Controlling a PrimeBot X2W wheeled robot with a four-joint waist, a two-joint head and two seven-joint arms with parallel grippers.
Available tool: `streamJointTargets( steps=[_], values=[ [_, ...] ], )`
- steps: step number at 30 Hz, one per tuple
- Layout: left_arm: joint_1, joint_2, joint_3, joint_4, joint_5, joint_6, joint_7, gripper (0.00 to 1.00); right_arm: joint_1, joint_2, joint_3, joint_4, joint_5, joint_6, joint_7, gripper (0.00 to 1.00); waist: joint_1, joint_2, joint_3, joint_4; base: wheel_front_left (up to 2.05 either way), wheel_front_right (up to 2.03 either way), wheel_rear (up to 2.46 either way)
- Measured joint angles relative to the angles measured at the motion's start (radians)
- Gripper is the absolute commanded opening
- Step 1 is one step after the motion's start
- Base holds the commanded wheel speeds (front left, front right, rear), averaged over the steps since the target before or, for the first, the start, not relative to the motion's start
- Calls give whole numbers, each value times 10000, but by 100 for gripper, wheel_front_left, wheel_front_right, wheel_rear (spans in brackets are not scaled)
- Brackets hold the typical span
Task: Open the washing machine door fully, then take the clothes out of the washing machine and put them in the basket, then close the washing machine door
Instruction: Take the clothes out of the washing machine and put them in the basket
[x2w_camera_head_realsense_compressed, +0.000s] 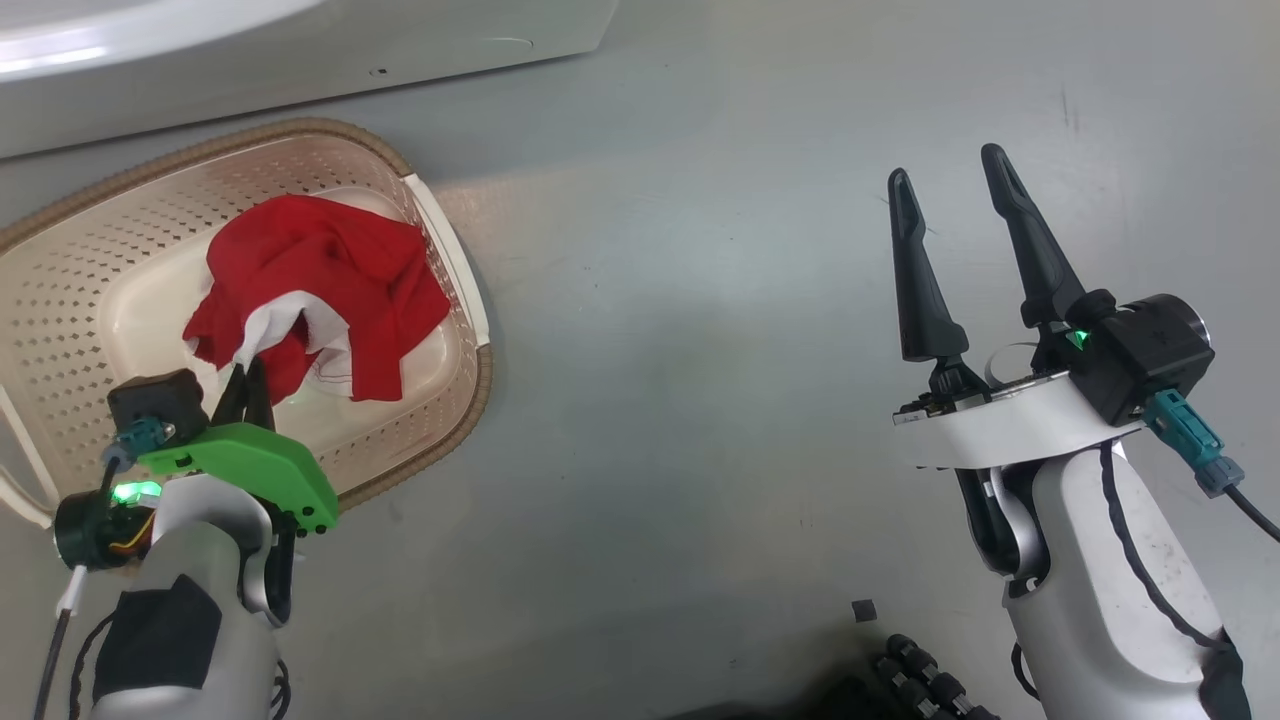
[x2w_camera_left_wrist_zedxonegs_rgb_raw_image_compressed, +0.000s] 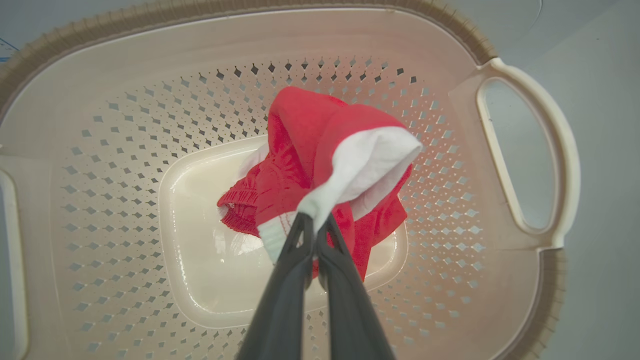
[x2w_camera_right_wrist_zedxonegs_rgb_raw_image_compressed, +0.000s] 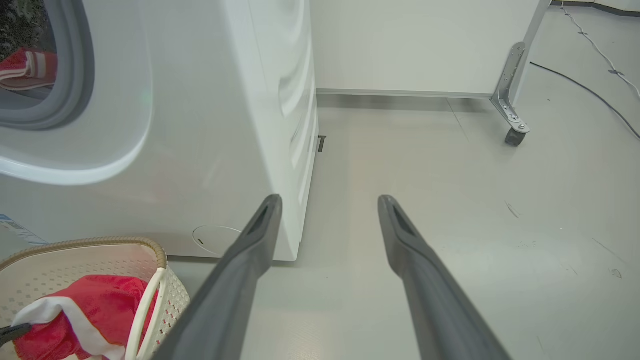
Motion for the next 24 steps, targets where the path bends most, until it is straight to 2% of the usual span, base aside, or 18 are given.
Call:
streamJointTargets(
  steps=[9,15,16,18,24],
  values=[
    [-617,-61,96,947,-236,-196,25,0,-146,0,-2,142,0,-4,0,100,0,0,213,46,0,0,0],
    [-779,-107,6,1584,-272,-527,-63,2,-214,0,-31,403,0,-4,0,100,0,0,-4,83,0,0,0],
    [-780,-128,-2,1685,-313,-568,-82,43,-216,0,-27,435,0,-2,0,100,0,0,-64,93,0,0,0],
    [-780,-151,-19,1883,-324,-619,-113,100,-217,0,-25,516,0,0,0,100,0,0,-200,115,0,0,0],
    [-780,-267,-119,2293,-382,-880,-466,100,-217,0,-23,790,-38,38,0,100,0,0,-703,222,0,0,0]
  ],
)
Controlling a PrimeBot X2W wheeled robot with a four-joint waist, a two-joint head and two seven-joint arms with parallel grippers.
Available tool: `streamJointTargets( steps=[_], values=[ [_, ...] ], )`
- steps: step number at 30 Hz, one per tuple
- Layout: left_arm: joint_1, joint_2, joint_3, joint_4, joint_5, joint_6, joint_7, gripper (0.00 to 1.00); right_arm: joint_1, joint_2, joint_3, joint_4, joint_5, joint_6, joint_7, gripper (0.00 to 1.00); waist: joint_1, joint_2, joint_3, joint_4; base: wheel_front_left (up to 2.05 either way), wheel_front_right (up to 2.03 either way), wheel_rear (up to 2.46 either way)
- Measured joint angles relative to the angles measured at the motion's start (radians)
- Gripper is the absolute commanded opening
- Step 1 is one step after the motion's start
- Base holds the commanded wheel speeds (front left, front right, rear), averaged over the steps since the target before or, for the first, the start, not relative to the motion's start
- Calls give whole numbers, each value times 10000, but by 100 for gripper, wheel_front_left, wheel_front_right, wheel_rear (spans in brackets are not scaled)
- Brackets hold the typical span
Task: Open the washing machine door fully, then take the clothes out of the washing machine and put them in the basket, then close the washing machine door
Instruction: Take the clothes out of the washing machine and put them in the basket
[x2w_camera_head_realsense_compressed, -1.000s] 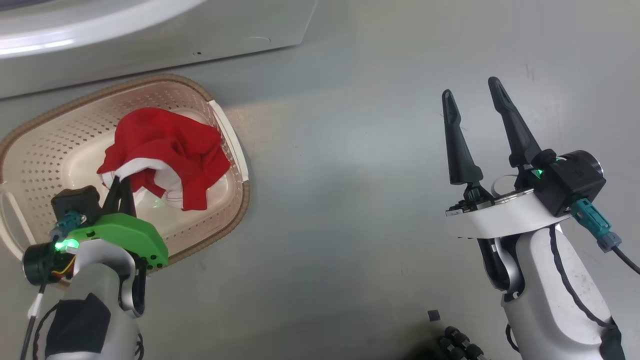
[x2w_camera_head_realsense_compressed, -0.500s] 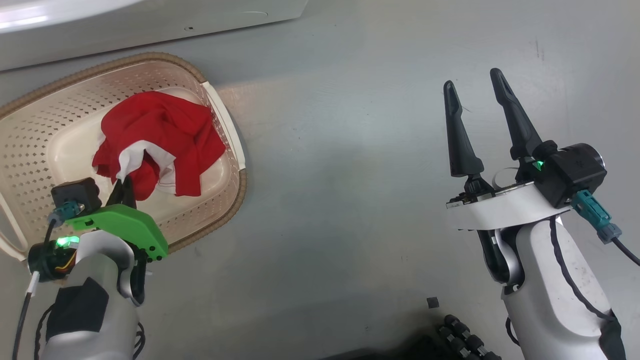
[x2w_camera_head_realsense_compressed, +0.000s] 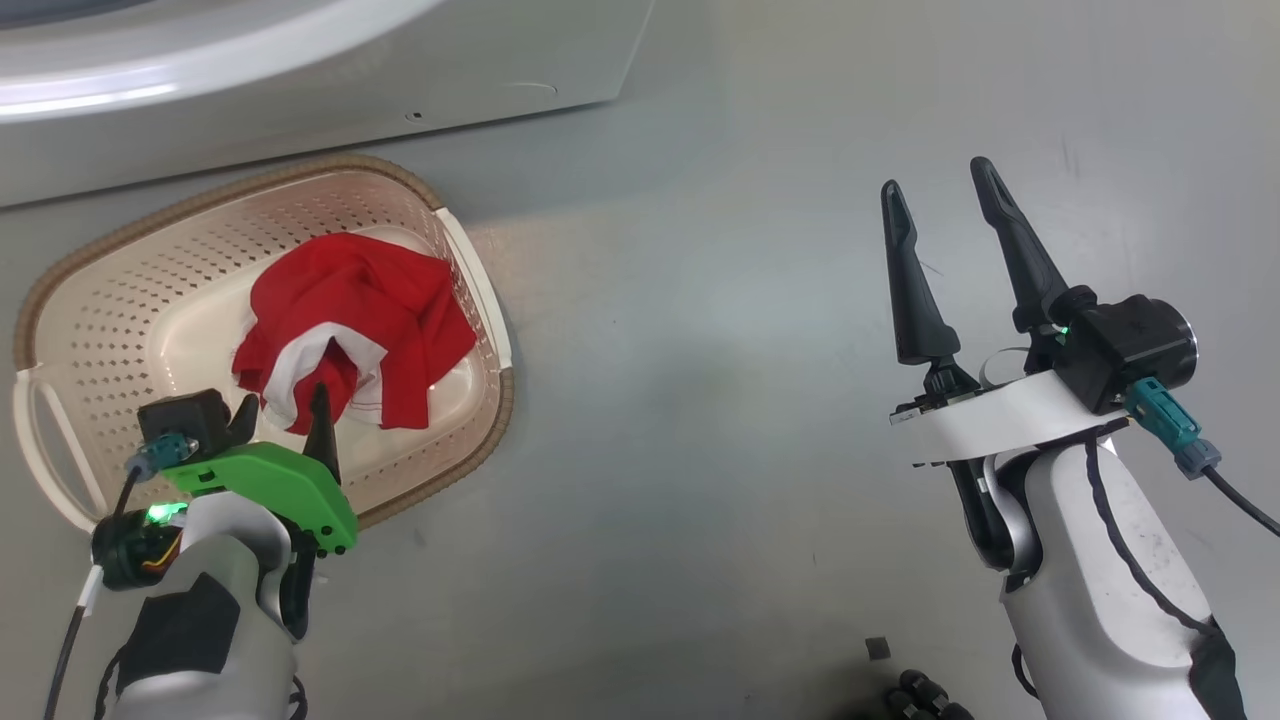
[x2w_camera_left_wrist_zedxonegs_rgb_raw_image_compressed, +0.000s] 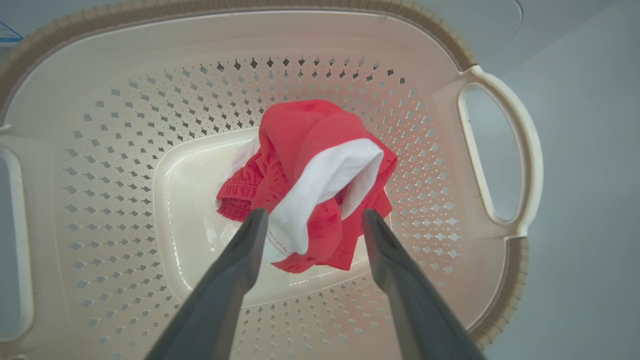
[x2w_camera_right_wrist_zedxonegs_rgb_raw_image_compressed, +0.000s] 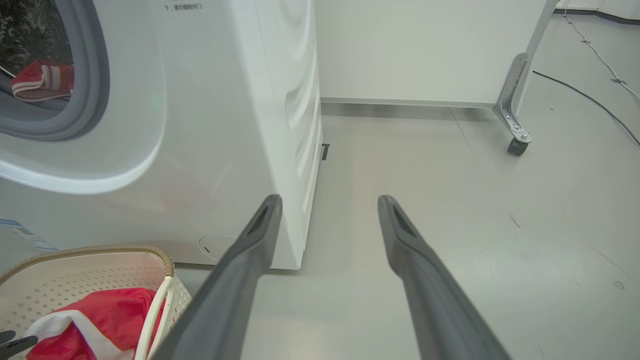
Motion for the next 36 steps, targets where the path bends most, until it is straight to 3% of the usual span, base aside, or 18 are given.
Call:
streamJointTargets(
  steps=[16,36],
  values=[
    [371,-117,-313,-88,161,-330,-752,100,637,-6,-228,888,-113,150,0,100,0,0,-1892,518,0,0,0],
    [1716,-153,-525,-3104,974,-182,-782,100,2105,2,-752,1486,-121,148,0,100,0,0,-4402,1374,0,0,0]
  ],
)
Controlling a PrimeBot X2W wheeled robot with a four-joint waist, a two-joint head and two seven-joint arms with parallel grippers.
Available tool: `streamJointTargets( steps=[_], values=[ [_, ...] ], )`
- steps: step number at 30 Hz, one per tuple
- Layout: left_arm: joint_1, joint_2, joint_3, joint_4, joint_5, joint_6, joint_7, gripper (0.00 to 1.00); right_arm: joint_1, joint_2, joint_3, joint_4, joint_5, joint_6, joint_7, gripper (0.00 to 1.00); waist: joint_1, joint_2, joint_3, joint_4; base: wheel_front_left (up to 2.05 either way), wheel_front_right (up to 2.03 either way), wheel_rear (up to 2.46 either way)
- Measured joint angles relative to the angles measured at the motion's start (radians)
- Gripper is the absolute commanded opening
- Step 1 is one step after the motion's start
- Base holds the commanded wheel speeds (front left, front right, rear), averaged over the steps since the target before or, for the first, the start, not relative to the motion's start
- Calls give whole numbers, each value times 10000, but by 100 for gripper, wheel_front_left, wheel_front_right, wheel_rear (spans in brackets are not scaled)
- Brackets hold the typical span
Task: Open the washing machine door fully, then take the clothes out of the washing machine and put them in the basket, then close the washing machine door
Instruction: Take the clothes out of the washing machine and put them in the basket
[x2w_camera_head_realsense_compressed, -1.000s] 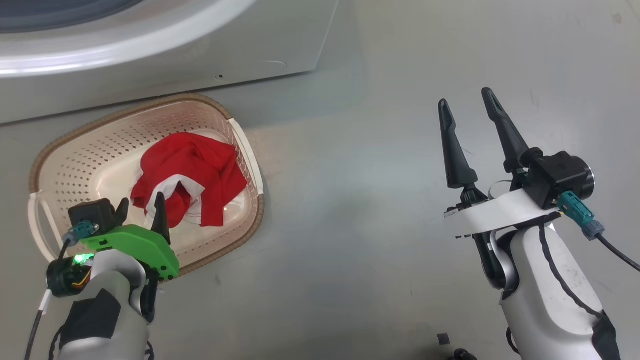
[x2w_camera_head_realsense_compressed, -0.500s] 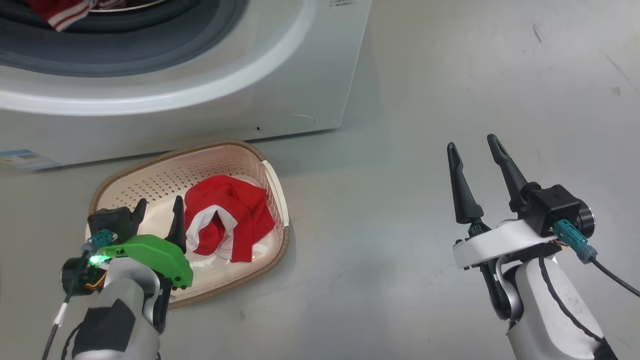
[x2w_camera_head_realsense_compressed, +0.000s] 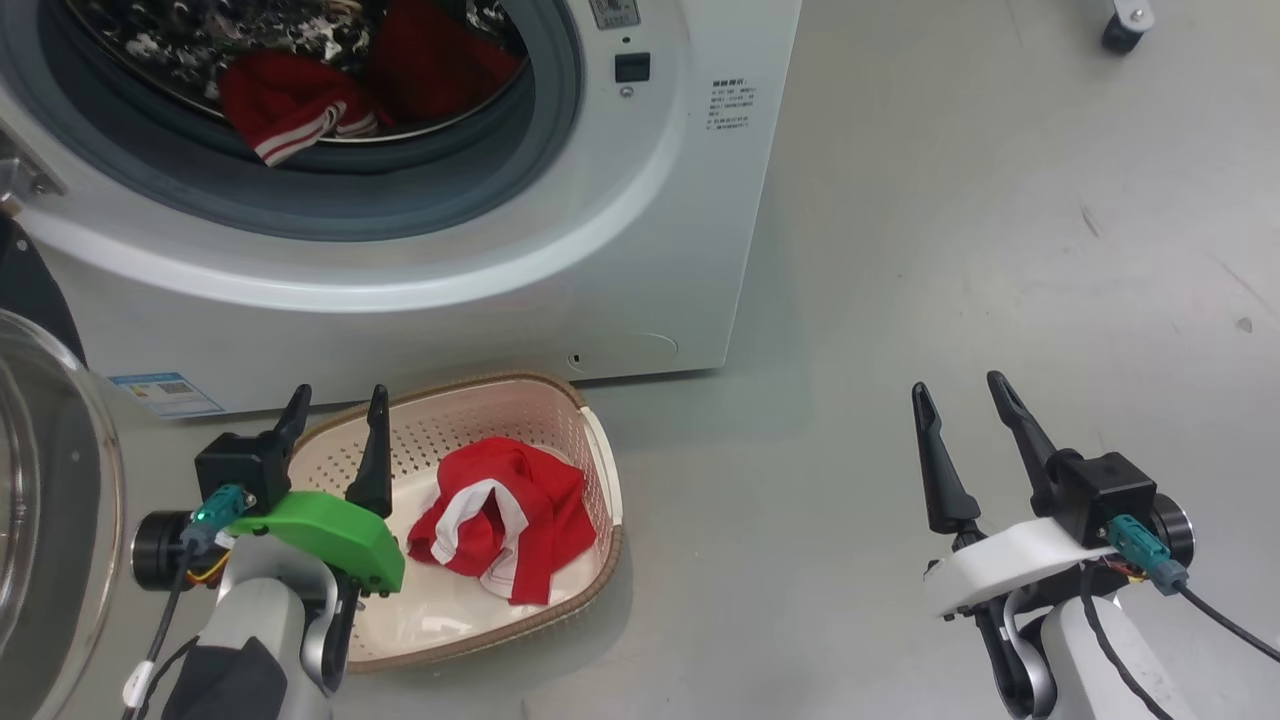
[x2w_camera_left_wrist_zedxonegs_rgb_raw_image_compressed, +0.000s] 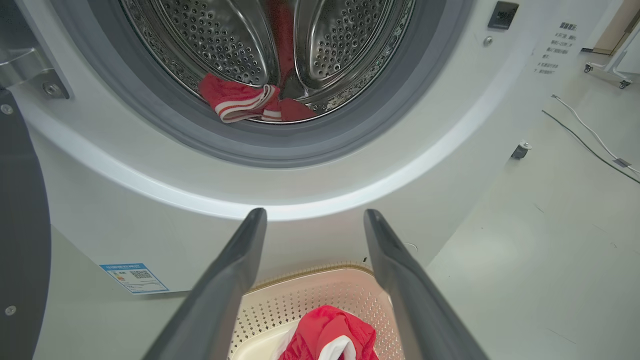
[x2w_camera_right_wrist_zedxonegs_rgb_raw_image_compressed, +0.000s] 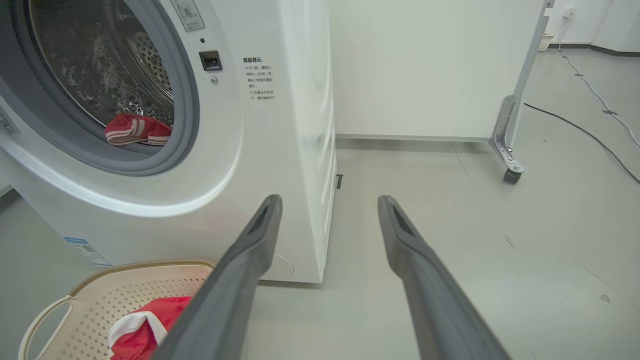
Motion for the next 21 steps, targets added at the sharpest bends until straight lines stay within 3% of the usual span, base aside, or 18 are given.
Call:
streamJointTargets(
  steps=[21],
  values=[
    [2735,17,-54,-2130,529,372,0,100,1210,12,-65,182,0,65,0,100,-1,0,-1984,297,0,0,0]
  ],
)
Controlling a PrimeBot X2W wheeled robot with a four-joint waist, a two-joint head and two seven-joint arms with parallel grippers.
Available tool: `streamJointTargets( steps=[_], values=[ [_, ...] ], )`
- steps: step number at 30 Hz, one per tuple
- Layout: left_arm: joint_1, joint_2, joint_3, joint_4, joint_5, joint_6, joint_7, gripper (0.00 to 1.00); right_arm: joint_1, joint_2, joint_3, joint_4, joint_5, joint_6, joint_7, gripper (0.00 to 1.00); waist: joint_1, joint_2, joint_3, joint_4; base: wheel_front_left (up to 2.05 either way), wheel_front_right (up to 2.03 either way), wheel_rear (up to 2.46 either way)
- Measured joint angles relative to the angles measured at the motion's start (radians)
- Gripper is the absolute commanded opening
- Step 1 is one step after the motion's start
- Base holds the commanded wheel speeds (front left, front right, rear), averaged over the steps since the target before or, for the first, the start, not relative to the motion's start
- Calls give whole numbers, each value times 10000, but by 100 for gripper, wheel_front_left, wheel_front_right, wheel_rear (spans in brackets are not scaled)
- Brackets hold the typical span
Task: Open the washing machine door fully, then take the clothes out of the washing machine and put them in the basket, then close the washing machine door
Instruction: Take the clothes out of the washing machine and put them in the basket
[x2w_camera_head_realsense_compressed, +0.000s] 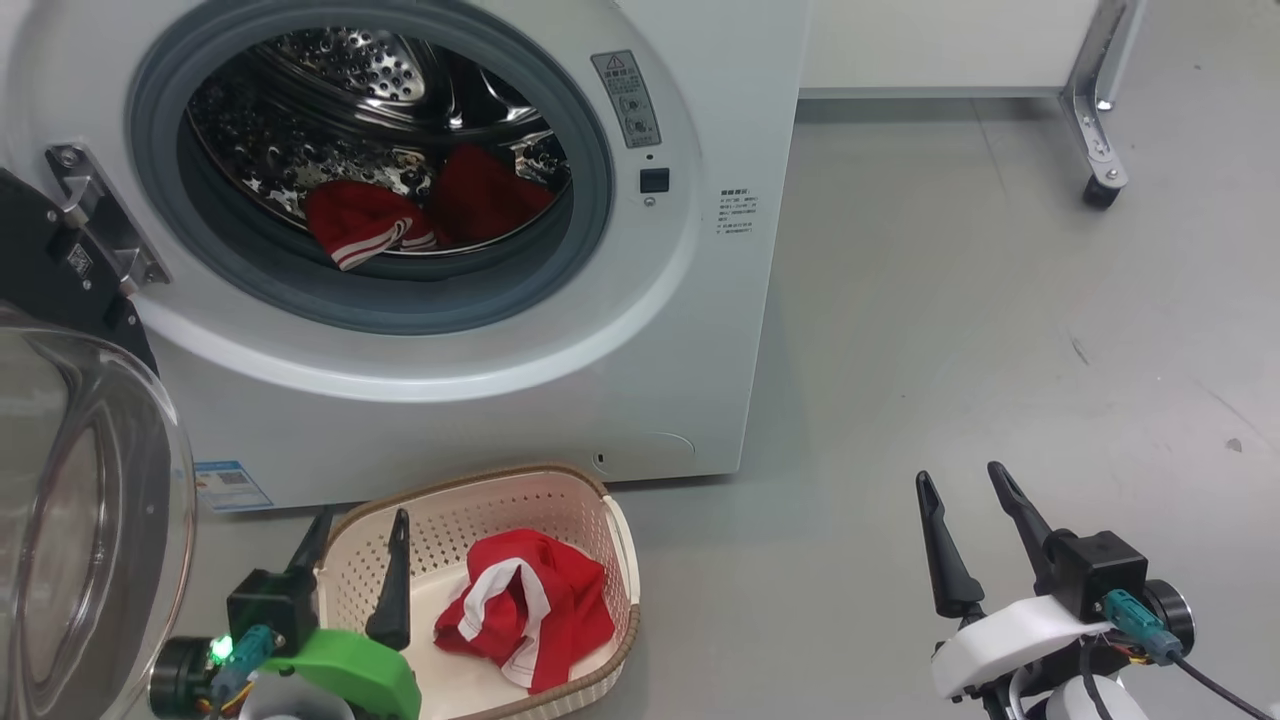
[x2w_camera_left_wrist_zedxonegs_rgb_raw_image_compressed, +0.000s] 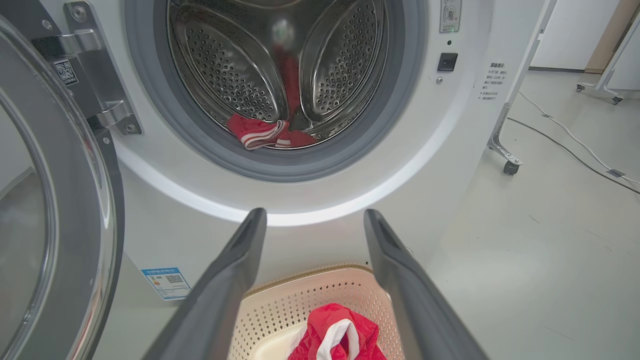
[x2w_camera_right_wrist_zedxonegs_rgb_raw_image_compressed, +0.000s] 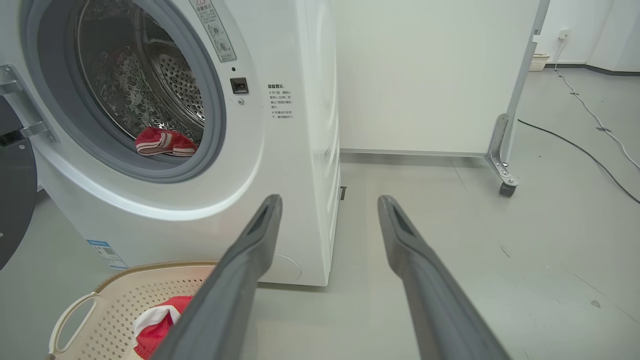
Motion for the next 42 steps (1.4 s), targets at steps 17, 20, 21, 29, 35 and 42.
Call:
streamJointTargets(
  steps=[17,20,21,29,35,42],
  values=[
    [1507,61,-88,-1337,69,314,0,100,507,15,0,-109,2,-2,0,100,0,0,-514,17,0,0,0],
    [1615,67,-92,-1521,69,372,15,100,509,17,0,-138,2,-2,0,100,0,0,-511,13,0,0,0],
    [1654,75,-92,-1599,69,393,21,100,509,17,0,-140,2,-2,0,100,0,0,-509,11,0,0,0],
    [1963,113,-105,-2082,71,454,146,100,511,19,19,-219,4,-2,0,100,0,0,-476,-16,0,0,0],
    [2080,132,-125,-2408,71,527,316,100,511,19,52,-280,4,-2,0,100,0,0,-435,-52,0,0,0],
    [2169,159,-194,-2734,115,535,537,100,511,25,138,-454,4,-4,0,100,0,0,-204,-135,0,0,0]
  ],
)
